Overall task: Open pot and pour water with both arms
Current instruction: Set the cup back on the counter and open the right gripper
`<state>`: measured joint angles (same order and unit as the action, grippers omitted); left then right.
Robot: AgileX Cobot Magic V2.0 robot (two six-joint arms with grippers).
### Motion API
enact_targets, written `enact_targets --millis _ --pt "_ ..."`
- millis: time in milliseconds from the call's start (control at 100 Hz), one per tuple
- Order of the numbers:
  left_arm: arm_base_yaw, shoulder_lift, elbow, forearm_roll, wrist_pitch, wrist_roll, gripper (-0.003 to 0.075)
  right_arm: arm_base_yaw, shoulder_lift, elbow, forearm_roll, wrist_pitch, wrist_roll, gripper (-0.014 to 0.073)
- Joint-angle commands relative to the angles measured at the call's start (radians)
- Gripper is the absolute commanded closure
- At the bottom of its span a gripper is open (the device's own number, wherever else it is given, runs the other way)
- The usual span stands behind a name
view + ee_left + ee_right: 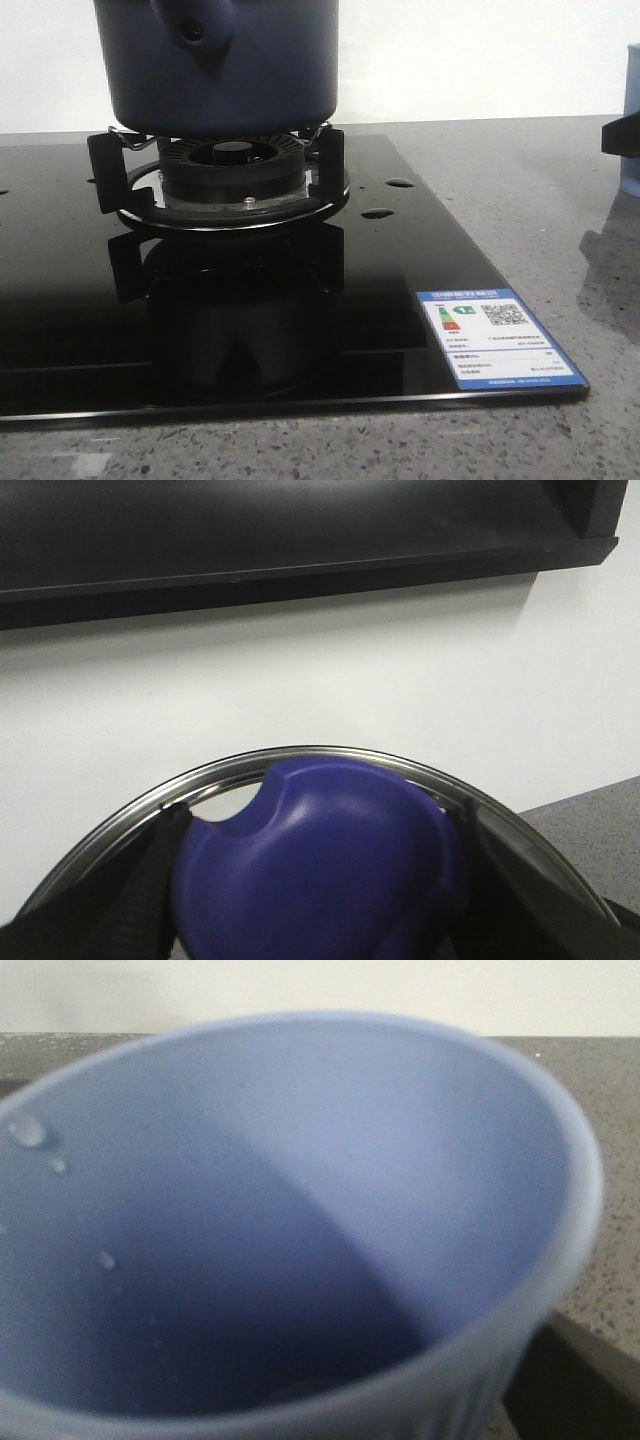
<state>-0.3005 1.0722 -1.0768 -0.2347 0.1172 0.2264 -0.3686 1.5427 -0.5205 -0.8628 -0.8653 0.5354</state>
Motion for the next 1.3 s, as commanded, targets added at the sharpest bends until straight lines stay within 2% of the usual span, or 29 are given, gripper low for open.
enact_targets --millis 0,120,320,560,660,900,1290 --pt "0.0 -0.022 -0.039 -0.011 -0.108 0.002 0.0369 -0.003 -0.067 -0.021 -0.003 -0.05 0.001 -0.0048" --pt "0.0 -0.022 -0.039 -0.011 -0.108 0.002 0.0369 -0.003 -0.129 0.007 -0.005 0.028 0.005 -0.0048" --pt "0.0 -0.022 -0.039 -0.011 -0.106 0.002 0.0369 -0.003 -0.234 0.102 -0.007 0.052 0.009 -0.0048" --pt "-0.012 -0.022 -0.039 -0.011 -0.106 0.002 0.0369 -0.003 -0.427 0.188 -0.007 0.181 0.043 -0.0048" --pt "-0.044 -0.02 -0.039 -0.011 -0.108 0.002 0.0369 -0.003 -0.526 0.205 -0.007 0.277 0.113 -0.0048" --pt "-0.144 0.039 -0.039 -0.011 -0.134 0.002 0.0369 -0.001 -0.7 0.237 -0.012 0.319 0.185 -0.0048" --pt "-0.28 0.196 -0.039 -0.01 -0.258 0.002 0.0369 0.038 -0.73 0.255 -0.069 0.331 0.217 -0.0048"
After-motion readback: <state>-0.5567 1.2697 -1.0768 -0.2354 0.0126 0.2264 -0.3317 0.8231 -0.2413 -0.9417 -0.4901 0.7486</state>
